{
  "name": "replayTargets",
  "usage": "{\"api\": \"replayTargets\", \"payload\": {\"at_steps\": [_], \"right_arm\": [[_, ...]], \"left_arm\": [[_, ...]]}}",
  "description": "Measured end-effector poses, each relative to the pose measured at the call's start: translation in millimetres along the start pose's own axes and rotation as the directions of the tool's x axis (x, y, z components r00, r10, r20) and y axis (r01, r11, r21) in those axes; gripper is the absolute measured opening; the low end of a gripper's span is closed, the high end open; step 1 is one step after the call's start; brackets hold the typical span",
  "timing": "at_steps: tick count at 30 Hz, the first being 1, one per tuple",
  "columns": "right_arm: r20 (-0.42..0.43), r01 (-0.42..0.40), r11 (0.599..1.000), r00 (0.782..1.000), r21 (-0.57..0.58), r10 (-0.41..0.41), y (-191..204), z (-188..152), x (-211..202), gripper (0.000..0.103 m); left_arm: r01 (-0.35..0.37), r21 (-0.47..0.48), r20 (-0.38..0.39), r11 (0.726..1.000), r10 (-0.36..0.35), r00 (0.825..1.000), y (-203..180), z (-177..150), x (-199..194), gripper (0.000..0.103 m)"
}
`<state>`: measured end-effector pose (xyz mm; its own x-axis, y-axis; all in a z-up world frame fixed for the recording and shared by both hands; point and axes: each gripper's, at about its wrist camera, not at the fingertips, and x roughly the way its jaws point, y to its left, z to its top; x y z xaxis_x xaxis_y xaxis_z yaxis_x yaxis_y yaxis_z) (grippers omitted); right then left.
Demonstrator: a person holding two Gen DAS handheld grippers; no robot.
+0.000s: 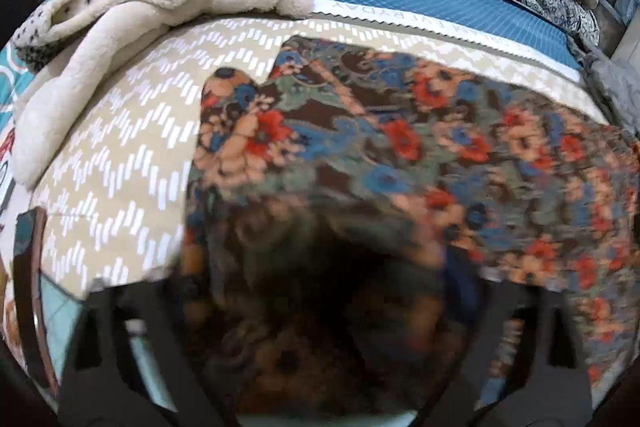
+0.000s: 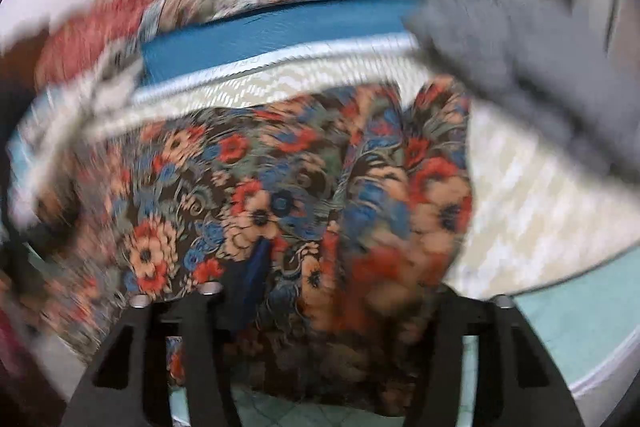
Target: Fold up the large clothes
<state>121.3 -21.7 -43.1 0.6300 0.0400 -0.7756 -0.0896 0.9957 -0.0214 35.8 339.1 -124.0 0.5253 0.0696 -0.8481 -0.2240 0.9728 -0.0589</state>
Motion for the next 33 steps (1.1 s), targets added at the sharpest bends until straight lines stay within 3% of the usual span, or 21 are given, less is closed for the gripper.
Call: {"api": "replayTargets", "payload": {"at_steps": [1, 3, 6, 7, 8, 9, 10, 13, 16, 17, 20, 23, 28, 30, 31, 33], "right_arm": [[0.018, 0.015, 0.999, 1.0, -0.03, -0.014, 7, 1, -5, 0.052], [0.042, -0.036, 0.999, 0.998, -0.028, 0.037, 10, 0, -10, 0.052], [-0.035, -0.123, 0.985, 0.991, 0.12, 0.128, -16, 0, 18, 0.041], [-0.068, -0.174, 0.965, 0.979, 0.198, 0.19, -28, -1, 29, 0.04], [-0.067, -0.194, 0.954, 0.974, 0.229, 0.214, -31, -1, 28, 0.049], [-0.056, -0.213, 0.948, 0.971, 0.237, 0.232, -31, 2, 24, 0.066], [-0.038, -0.23, 0.945, 0.969, 0.232, 0.245, -28, 6, 14, 0.069], [0.024, -0.321, 0.925, 0.946, 0.204, 0.323, -14, 24, -19, 0.073], [0.071, -0.373, 0.922, 0.927, 0.102, 0.368, 18, 58, -52, 0.074], [0.094, -0.393, 0.918, 0.917, 0.055, 0.387, 34, 77, -64, 0.074], [0.149, -0.445, 0.895, 0.883, -0.043, 0.446, 76, 125, -87, 0.074], [0.207, -0.465, 0.871, 0.847, -0.162, 0.49, 125, 181, -104, 0.074], [0.284, -0.52, 0.81, 0.761, -0.272, 0.583, 212, 275, -102, 0.074], [0.27, -0.567, 0.782, 0.735, -0.26, 0.622, 250, 310, -75, 0.072], [0.249, -0.571, 0.783, 0.743, -0.247, 0.62, 266, 321, -58, 0.071], [0.165, -0.526, 0.824, 0.812, -0.211, 0.56, 307, 334, 1, 0.055]], "left_arm": [[-0.023, 0.012, 0.015, 1.0, 0.023, 1.0, -7, -1, -10, 0.068], [-0.042, 0.051, 0.046, 0.998, 0.04, 0.998, -18, -3, -17, 0.067], [-0.069, 0.08, 0.018, 0.994, 0.068, 0.998, -25, -3, -5, 0.069], [-0.058, 0.058, 0.006, 0.997, 0.057, 0.998, -22, -1, -1, 0.066], [-0.042, 0.034, 0.0, 0.999, 0.042, 0.999, -20, 1, 0, 0.059], [-0.027, 0.013, -0.004, 1.0, 0.027, 1.0, -18, 4, -2, 0.04], [-0.011, -0.008, 0.007, 1.0, 0.011, 1.0, -16, 9, -11, 0.029], [0.077, -0.048, 0.068, 0.996, -0.074, 0.995, -10, 25, -43, 0.024], [0.203, -0.085, 0.136, 0.975, -0.19, 0.972, 2, 49, -80, 0.024], [0.206, -0.083, 0.16, 0.975, -0.191, 0.968, 3, 57, -89, 0.024], [0.173, -0.087, 0.29, 0.981, -0.141, 0.946, 26, 86, -130, 0.024], [0.158, -0.158, 0.398, 0.975, -0.084, 0.914, 77, 124, -166, 0.024], [0.094, -0.376, 0.537, 0.922, 0.134, 0.833, 182, 170, -206, 0.024], [0.055, -0.454, 0.527, 0.889, 0.218, 0.821, 215, 176, -203, 0.025], [0.017, -0.514, 0.481, 0.857, 0.273, 0.833, 239, 183, -187, 0.027], [-0.056, -0.582, 0.384, 0.811, 0.334, 0.861, 267, 186, -154, 0.034]]}}
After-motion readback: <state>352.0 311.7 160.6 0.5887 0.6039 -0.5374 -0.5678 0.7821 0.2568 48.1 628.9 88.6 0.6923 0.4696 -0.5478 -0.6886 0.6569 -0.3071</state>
